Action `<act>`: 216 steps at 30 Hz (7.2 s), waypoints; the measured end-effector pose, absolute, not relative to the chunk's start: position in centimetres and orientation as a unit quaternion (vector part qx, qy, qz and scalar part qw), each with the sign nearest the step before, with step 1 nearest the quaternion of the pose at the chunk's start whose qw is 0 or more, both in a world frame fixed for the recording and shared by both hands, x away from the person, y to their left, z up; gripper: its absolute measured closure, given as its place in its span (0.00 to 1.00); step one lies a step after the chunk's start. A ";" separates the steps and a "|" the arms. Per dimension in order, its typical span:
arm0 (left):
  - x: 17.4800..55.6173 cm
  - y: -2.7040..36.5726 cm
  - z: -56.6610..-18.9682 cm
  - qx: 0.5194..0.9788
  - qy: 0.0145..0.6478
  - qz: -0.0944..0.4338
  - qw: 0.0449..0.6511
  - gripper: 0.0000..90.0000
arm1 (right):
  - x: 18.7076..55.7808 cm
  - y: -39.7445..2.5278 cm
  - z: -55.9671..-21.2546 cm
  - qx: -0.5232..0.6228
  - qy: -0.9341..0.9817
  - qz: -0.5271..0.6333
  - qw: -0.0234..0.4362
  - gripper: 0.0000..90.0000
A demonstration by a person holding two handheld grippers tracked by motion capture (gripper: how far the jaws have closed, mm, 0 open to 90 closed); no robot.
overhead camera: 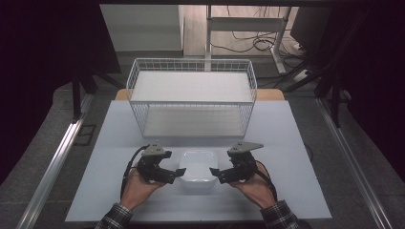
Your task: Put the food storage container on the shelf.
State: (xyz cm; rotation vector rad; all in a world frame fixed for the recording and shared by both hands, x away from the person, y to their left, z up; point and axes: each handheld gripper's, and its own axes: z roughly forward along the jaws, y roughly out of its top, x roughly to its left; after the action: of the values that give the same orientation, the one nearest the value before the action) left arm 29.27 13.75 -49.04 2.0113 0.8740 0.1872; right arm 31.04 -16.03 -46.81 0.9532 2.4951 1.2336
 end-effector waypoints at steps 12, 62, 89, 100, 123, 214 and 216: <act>30.8 12.9 -50.9 0.813 0.353 -0.009 0.462 0.21 | 32.6 -15.0 -48.6 0.345 0.852 0.393 0.024 0.20; 28.6 15.5 -45.0 0.750 0.415 0.080 0.509 0.89 | 31.6 -15.6 -42.7 0.363 0.803 0.465 0.089 0.87; 31.0 16.5 -37.3 0.741 0.393 0.129 0.529 0.89 | 34.5 -14.8 -36.0 0.340 0.779 0.513 0.116 0.87; 32.5 17.3 -34.3 0.732 0.387 0.135 0.544 0.89 | 36.1 -14.1 -32.8 0.332 0.773 0.525 0.127 0.86; 37.7 17.2 -30.6 0.728 0.387 0.131 0.550 0.89 | 40.6 -13.7 -29.0 0.352 0.759 0.525 0.155 0.85; 40.4 15.2 -32.0 0.755 0.382 0.156 0.509 0.18 | 43.6 -11.4 -30.6 0.351 0.766 0.505 0.185 0.11; 40.0 15.3 -32.3 0.758 0.380 0.156 0.507 0.16 | 43.4 -11.5 -30.9 0.347 0.772 0.498 0.189 0.08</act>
State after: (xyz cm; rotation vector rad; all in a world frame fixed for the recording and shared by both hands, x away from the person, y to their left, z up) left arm 40.05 15.30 -32.33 1.8261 0.9149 0.3772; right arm 43.35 -11.50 -30.90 0.9760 2.1694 1.4006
